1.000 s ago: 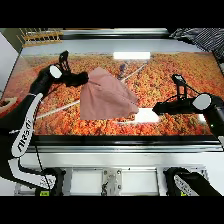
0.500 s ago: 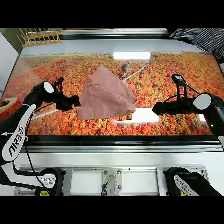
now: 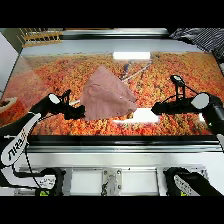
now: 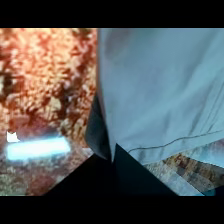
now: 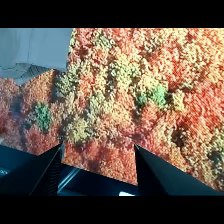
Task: Fold the clothes and pants, and hang the long-sleeved shirts on hangers.
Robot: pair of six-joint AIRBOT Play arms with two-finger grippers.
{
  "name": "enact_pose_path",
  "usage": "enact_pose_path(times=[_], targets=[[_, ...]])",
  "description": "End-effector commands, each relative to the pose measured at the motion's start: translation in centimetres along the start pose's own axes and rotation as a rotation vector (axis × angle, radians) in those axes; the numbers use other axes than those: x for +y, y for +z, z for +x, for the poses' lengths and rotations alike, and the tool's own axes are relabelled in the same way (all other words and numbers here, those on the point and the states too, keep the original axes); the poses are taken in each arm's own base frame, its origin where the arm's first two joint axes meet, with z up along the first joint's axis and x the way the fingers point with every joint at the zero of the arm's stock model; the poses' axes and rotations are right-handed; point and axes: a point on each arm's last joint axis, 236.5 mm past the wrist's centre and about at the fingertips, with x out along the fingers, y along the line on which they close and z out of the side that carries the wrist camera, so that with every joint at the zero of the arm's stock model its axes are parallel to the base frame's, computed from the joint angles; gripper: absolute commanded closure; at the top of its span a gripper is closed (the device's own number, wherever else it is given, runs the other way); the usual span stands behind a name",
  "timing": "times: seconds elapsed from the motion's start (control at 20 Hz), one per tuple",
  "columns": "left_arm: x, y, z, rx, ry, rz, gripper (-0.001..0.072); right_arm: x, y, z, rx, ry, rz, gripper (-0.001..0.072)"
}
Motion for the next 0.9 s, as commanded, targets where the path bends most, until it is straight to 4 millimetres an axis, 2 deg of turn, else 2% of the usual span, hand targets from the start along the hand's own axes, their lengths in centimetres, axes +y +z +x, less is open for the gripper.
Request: enact_pose_path(times=[0.0, 0.3, 0.4, 0.6, 0.85], targets=[[-1.8, 1.0, -0.7, -0.025, -0.027, 0.040, 0.0701, 0.8, -0.1, 1.6, 0.018, 0.011, -0.146, 0.0232], [-3.3, 2.9, -2.9, -0.050, -0.048, 0.075, 0.0701, 5.7, 0.1, 6.7, 0.003, 0.048, -0.616, 0.0230], [-3.5, 3.2, -3.2, -0.059, -0.051, 0.079, 0.0701, 6.9, 0.9, 8.5, -0.044, 0.023, -0.772, 0.0226], [-3.5, 3.2, -3.2, -0.058, -0.050, 0.079, 0.0701, 7.1, 2.1, 11.2, -0.085, -0.066, -0.923, 0.0221], [-3.5, 3.2, -3.2, -0.059, -0.050, 0.079, 0.0701, 6.4, 2.7, 13.9, -0.106, -0.095, -0.930, 0.0225]])
